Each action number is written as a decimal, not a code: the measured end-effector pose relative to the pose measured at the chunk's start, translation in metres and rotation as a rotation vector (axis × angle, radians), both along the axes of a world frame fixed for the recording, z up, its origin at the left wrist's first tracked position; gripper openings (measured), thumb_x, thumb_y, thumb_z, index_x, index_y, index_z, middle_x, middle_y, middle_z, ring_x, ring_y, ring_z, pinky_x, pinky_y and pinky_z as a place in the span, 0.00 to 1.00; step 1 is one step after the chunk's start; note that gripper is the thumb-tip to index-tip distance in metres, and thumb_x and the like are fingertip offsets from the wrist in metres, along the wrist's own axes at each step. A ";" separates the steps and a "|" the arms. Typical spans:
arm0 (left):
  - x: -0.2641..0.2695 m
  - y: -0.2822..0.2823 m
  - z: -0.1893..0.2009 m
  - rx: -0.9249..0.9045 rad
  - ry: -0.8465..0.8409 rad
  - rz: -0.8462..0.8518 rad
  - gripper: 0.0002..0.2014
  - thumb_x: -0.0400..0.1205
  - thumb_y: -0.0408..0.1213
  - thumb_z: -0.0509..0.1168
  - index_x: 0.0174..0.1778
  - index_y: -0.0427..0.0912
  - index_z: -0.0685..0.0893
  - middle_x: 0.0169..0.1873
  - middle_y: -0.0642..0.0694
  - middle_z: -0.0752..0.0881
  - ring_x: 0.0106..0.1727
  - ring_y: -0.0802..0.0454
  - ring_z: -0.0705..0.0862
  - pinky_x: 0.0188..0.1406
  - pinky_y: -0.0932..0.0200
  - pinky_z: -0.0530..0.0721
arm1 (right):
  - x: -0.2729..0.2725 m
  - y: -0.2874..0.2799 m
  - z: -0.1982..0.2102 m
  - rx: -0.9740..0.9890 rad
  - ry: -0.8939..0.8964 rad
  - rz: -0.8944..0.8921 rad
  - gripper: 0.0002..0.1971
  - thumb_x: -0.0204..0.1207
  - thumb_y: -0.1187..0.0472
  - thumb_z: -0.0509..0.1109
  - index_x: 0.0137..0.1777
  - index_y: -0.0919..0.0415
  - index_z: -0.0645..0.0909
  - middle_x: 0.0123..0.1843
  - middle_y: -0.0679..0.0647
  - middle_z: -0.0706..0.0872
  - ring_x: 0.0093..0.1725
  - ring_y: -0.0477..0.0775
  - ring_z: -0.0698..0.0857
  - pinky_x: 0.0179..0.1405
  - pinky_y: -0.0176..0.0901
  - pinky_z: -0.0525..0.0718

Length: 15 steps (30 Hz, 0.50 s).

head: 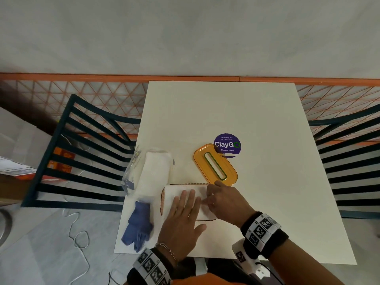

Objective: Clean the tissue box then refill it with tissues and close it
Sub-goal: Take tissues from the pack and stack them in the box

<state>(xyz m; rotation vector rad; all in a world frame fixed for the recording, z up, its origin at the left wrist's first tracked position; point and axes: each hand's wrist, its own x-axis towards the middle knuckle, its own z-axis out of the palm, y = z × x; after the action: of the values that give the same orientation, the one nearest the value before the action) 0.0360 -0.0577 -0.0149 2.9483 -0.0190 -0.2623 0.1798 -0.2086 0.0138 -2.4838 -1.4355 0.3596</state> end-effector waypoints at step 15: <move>-0.014 -0.003 -0.024 -0.012 0.015 0.085 0.47 0.79 0.64 0.64 0.89 0.43 0.57 0.89 0.34 0.53 0.88 0.30 0.58 0.81 0.28 0.60 | 0.089 -0.017 -0.029 -0.235 0.205 -0.666 0.44 0.67 0.29 0.76 0.77 0.56 0.73 0.67 0.55 0.83 0.66 0.58 0.82 0.63 0.51 0.84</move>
<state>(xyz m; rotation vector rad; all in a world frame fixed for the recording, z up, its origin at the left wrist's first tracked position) 0.0217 -0.0609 -0.0392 2.9260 0.1065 -0.2704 0.2690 -0.2254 -0.0154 -2.8176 -0.4575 0.6372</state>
